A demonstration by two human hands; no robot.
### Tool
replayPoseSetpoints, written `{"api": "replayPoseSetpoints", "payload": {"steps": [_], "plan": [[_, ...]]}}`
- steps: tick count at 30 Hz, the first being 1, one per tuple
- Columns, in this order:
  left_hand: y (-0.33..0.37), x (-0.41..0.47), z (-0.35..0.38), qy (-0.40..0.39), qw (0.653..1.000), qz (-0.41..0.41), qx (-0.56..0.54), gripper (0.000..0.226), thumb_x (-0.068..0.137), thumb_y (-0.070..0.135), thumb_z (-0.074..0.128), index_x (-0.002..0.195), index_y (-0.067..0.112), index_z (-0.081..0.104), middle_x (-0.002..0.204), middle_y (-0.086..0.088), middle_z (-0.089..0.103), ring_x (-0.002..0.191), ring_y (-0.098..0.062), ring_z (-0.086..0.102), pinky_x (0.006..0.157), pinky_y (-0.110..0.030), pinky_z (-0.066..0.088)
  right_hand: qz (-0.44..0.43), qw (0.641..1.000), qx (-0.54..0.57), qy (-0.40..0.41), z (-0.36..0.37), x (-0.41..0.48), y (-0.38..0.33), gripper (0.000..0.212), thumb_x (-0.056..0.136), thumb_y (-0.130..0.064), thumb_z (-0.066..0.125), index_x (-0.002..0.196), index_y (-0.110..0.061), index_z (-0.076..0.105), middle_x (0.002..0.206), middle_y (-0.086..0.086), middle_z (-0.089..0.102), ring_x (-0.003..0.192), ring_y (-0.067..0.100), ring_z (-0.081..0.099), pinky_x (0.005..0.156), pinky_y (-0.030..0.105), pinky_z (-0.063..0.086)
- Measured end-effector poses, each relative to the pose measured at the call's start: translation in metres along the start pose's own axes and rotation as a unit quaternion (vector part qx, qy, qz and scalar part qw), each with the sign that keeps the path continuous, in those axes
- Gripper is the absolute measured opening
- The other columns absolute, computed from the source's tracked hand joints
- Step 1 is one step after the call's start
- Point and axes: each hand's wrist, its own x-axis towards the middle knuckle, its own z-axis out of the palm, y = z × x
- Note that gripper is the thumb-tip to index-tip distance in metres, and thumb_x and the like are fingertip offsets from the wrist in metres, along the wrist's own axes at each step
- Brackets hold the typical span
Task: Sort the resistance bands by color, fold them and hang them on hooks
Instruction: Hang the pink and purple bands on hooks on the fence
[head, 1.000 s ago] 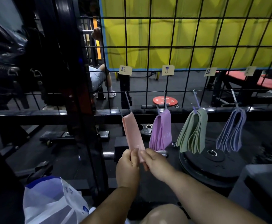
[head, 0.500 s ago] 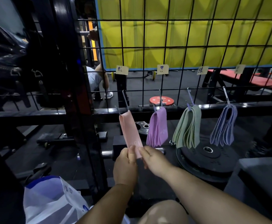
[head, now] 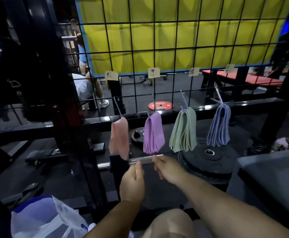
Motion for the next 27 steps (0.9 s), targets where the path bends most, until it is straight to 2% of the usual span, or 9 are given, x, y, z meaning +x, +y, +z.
{"api": "replayPoseSetpoints", "payload": {"steps": [3, 8, 12, 14, 18, 20, 22, 24, 27], "plan": [[0.009, -0.004, 0.017, -0.036, 0.999, 0.005, -0.006, 0.045, 0.1, 0.047, 0.035, 0.065, 0.022, 0.047, 0.06, 0.007, 0.049, 0.06, -0.014, 0.049, 0.063, -0.036, 0.042, 0.032, 0.999, 0.026, 0.026, -0.019, -0.006, 0.019, 0.048, 0.103, -0.044, 0.037, 0.068, -0.015, 0.051, 0.055, 0.001, 0.052, 0.052, 0.016, 0.051, 0.062, 0.028, 0.045], [0.03, -0.014, 0.066, -0.116, 0.992, 0.029, 0.044, 0.05, 0.096, 0.058, 0.025, 0.068, 0.024, 0.049, 0.072, 0.004, 0.058, 0.072, -0.016, 0.056, 0.068, -0.034, 0.04, 0.095, 0.992, 0.02, 0.08, -0.059, -0.023, 0.06, 0.051, 0.102, -0.05, 0.036, 0.063, -0.02, 0.053, 0.06, -0.002, 0.055, 0.072, 0.023, 0.058, 0.084, 0.038, 0.049], [0.053, -0.03, 0.119, -0.2, 0.972, 0.067, 0.098, 0.05, 0.101, 0.05, 0.024, 0.076, 0.019, 0.053, 0.087, -0.005, 0.064, 0.089, -0.026, 0.06, 0.078, -0.036, 0.043, 0.128, 0.985, 0.006, 0.119, -0.098, -0.044, 0.089, 0.052, 0.104, -0.047, 0.032, 0.061, -0.022, 0.047, 0.061, -0.003, 0.05, 0.078, 0.022, 0.053, 0.08, 0.032, 0.043], [0.065, -0.041, 0.148, -0.231, 0.962, 0.083, 0.117, 0.051, 0.102, 0.048, 0.023, 0.084, 0.017, 0.058, 0.096, -0.008, 0.066, 0.096, -0.028, 0.06, 0.077, -0.034, 0.041, 0.154, 0.979, 0.004, 0.136, -0.118, -0.055, 0.107, 0.048, 0.103, -0.045, 0.036, 0.063, -0.021, 0.048, 0.066, 0.002, 0.053, 0.08, 0.023, 0.054, 0.084, 0.036, 0.047], [0.089, -0.067, 0.208, -0.291, 0.946, 0.112, 0.089, 0.05, 0.102, 0.047, 0.028, 0.087, 0.013, 0.061, 0.097, -0.013, 0.068, 0.095, -0.032, 0.061, 0.08, -0.037, 0.046, 0.179, 0.964, -0.011, 0.195, -0.16, -0.09, 0.139, 0.042, 0.102, -0.04, 0.042, 0.074, -0.012, 0.055, 0.078, 0.009, 0.058, 0.083, 0.025, 0.056, 0.08, 0.036, 0.044], [0.101, -0.088, 0.237, -0.332, 0.931, 0.134, 0.068, 0.047, 0.102, 0.046, 0.032, 0.087, 0.012, 0.061, 0.096, -0.014, 0.068, 0.095, -0.034, 0.061, 0.08, -0.038, 0.047, 0.21, 0.954, -0.023, 0.214, -0.183, -0.112, 0.157, 0.044, 0.102, -0.04, 0.042, 0.082, -0.007, 0.062, 0.086, 0.011, 0.064, 0.085, 0.026, 0.058, 0.076, 0.035, 0.041], [0.114, -0.11, 0.262, -0.371, 0.911, 0.164, 0.073, 0.047, 0.103, 0.045, 0.031, 0.096, 0.012, 0.063, 0.103, -0.016, 0.067, 0.1, -0.035, 0.06, 0.081, -0.038, 0.047, 0.244, 0.942, -0.029, 0.23, -0.205, -0.138, 0.175, 0.039, 0.101, -0.038, 0.044, 0.077, -0.012, 0.06, 0.086, 0.009, 0.065, 0.083, 0.025, 0.057, 0.072, 0.03, 0.039], [0.125, -0.132, 0.284, -0.412, 0.881, 0.199, 0.119, 0.049, 0.103, 0.046, 0.027, 0.109, 0.014, 0.062, 0.115, -0.014, 0.065, 0.108, -0.034, 0.058, 0.084, -0.036, 0.045, 0.278, 0.925, -0.05, 0.256, -0.223, -0.157, 0.195, 0.035, 0.099, -0.036, 0.048, 0.07, -0.017, 0.051, 0.091, 0.014, 0.067, 0.089, 0.031, 0.061, 0.071, 0.028, 0.039], [0.136, -0.158, 0.313, -0.474, 0.832, 0.233, 0.167, 0.047, 0.103, 0.048, 0.022, 0.111, 0.016, 0.056, 0.118, -0.013, 0.061, 0.111, -0.033, 0.055, 0.085, -0.038, 0.042, 0.321, 0.891, -0.061, 0.314, -0.241, -0.186, 0.215, 0.031, 0.096, -0.038, 0.051, 0.071, -0.02, 0.053, 0.096, 0.014, 0.069, 0.094, 0.031, 0.063, 0.071, 0.03, 0.042]]}}
